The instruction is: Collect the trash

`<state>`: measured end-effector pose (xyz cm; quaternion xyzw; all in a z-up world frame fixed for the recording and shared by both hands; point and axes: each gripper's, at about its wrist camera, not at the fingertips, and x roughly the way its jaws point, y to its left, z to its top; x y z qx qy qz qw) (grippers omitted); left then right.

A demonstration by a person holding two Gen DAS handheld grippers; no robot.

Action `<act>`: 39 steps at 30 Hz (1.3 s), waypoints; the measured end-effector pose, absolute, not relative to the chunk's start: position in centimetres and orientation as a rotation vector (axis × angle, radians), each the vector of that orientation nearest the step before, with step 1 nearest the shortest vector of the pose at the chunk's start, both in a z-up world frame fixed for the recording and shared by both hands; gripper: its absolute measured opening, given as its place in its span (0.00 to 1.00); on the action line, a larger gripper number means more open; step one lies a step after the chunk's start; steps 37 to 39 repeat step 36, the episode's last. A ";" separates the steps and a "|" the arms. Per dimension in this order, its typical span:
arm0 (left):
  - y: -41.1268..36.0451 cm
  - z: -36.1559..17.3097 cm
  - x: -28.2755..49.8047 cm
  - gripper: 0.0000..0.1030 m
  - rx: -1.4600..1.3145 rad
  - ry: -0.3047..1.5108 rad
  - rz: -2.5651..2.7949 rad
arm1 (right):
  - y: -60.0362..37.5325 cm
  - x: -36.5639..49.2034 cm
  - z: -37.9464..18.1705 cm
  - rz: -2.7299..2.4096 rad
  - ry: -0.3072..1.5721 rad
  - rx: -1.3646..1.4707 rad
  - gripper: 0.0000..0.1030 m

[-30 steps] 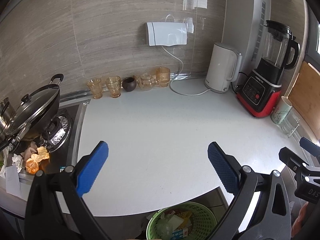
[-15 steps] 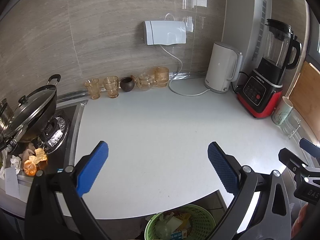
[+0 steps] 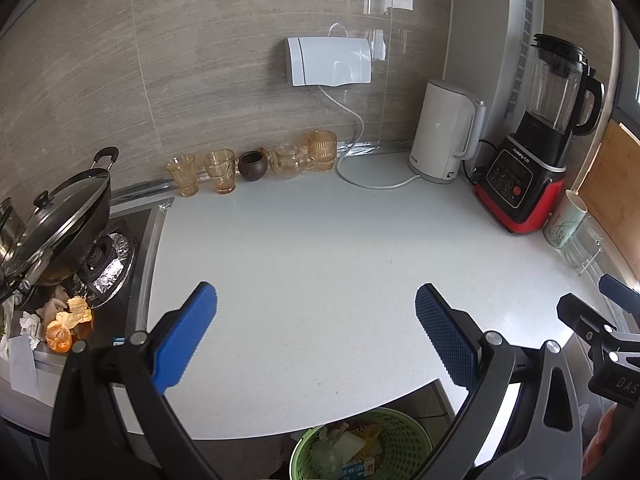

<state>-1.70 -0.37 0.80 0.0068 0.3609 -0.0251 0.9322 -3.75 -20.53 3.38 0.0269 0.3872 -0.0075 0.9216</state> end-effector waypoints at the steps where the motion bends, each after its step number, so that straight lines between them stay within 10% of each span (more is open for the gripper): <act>1: -0.4 0.8 -1.7 0.92 0.013 0.739 -0.051 | -20.5 -3.7 3.4 -0.016 0.796 0.055 0.98; 39: 0.3 0.3 -1.2 0.92 0.027 0.735 -0.041 | -20.0 -3.1 2.6 -0.021 0.823 0.060 0.98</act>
